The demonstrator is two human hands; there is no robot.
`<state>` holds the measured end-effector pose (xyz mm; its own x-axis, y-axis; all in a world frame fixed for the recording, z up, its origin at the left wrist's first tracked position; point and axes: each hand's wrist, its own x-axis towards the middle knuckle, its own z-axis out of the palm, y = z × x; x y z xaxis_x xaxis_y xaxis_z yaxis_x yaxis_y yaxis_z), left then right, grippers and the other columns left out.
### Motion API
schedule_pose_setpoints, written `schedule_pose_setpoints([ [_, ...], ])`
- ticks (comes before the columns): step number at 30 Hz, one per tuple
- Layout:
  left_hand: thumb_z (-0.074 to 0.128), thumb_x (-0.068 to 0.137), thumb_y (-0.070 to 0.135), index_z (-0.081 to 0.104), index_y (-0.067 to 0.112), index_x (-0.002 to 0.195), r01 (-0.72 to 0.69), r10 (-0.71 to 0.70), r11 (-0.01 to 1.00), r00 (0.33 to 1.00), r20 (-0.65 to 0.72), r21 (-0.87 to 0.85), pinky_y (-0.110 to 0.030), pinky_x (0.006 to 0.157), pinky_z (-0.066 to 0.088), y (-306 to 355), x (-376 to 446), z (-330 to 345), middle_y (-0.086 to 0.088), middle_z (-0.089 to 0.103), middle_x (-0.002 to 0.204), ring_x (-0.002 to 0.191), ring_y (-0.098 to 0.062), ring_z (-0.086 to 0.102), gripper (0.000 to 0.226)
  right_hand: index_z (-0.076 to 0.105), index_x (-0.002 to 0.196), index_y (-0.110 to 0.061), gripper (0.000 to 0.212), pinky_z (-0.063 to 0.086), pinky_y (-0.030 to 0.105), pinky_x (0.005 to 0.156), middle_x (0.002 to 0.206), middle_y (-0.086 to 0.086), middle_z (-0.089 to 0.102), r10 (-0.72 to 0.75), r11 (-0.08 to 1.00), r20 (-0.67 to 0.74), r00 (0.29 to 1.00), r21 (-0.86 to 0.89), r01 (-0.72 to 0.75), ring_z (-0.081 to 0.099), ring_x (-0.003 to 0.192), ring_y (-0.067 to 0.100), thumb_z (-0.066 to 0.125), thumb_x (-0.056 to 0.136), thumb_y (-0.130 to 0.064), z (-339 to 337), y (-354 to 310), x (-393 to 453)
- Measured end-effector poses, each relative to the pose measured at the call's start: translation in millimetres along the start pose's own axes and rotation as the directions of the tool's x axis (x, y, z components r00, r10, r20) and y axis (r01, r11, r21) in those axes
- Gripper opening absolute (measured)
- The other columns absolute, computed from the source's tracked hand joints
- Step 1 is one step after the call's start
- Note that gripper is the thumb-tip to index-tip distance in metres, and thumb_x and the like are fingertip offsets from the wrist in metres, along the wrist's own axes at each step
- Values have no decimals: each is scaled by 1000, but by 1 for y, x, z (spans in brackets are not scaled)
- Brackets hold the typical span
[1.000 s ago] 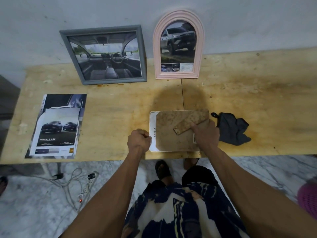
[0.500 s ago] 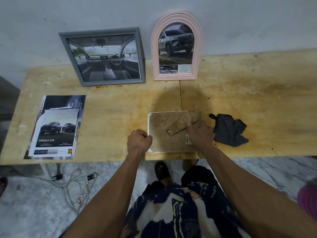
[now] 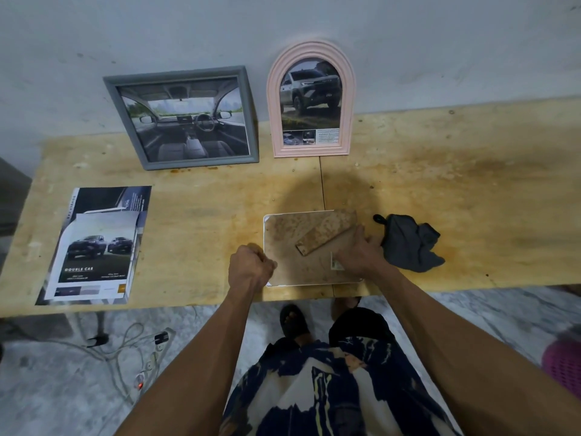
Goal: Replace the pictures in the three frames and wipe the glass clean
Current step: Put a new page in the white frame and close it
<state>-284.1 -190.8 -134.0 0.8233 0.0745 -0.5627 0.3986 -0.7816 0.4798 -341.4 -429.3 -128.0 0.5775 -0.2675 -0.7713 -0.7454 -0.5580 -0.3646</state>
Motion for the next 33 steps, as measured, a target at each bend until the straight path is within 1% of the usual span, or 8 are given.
schedule_pose_setpoints([
  [2,83,71,31,65,12,71,4,-5,1000,1000,29,27,-36,69,59,3,-2,0,-7,72,79,77,-25,70,27,11,153,-7,78,48,41,93,143,23,36,-73,996,-89,993,35,77,44,127,44,55,95,-33,-2,6,0],
  [3,82,71,36,64,14,73,15,-17,999,999,39,41,-35,69,58,6,-4,0,-6,72,82,77,-24,69,28,31,143,-5,58,51,34,73,118,13,55,-111,989,-187,976,78,128,57,109,37,56,93,-24,-1,11,1],
  [5,81,70,45,65,16,92,18,-21,996,999,30,86,-36,73,57,11,-8,0,-5,70,97,85,-25,67,40,48,125,-14,33,38,21,53,80,-3,54,-180,968,-336,924,106,227,59,75,18,54,93,-18,2,20,-6],
  [8,85,71,47,40,23,140,-108,99,976,994,54,187,-43,80,53,14,-11,7,-8,47,127,110,-32,57,86,33,148,-30,61,44,30,68,100,2,53,-308,947,-312,899,-9,321,56,89,24,52,91,-30,8,30,-6],
  [10,86,69,49,24,35,148,-216,194,930,976,102,298,-47,79,53,15,-14,12,-6,36,133,115,-31,49,101,20,155,-28,70,45,36,76,108,5,43,-305,952,-267,914,-94,290,50,97,29,55,94,-29,11,31,-6],
  [28,88,69,48,28,32,149,-218,152,866,972,179,450,-50,83,51,37,-24,15,-11,26,141,127,-38,37,101,29,147,-19,63,36,42,95,120,12,39,-355,894,-197,914,-357,270,36,112,32,58,94,-36,4,23,-10],
  [31,88,68,49,28,33,149,-218,152,869,972,179,444,-51,84,51,38,-25,14,-10,26,141,127,-37,37,102,36,134,-14,69,43,45,95,136,10,32,-308,939,-311,899,-250,235,30,128,31,75,81,-31,-4,14,-9],
  [33,88,68,49,29,32,149,-218,153,869,972,178,444,-50,82,50,38,-25,14,-10,26,141,127,-37,37,101,22,148,-20,90,39,49,105,156,5,15,-357,909,-273,894,-321,265,16,142,32,77,79,-36,-4,12,-5],
])
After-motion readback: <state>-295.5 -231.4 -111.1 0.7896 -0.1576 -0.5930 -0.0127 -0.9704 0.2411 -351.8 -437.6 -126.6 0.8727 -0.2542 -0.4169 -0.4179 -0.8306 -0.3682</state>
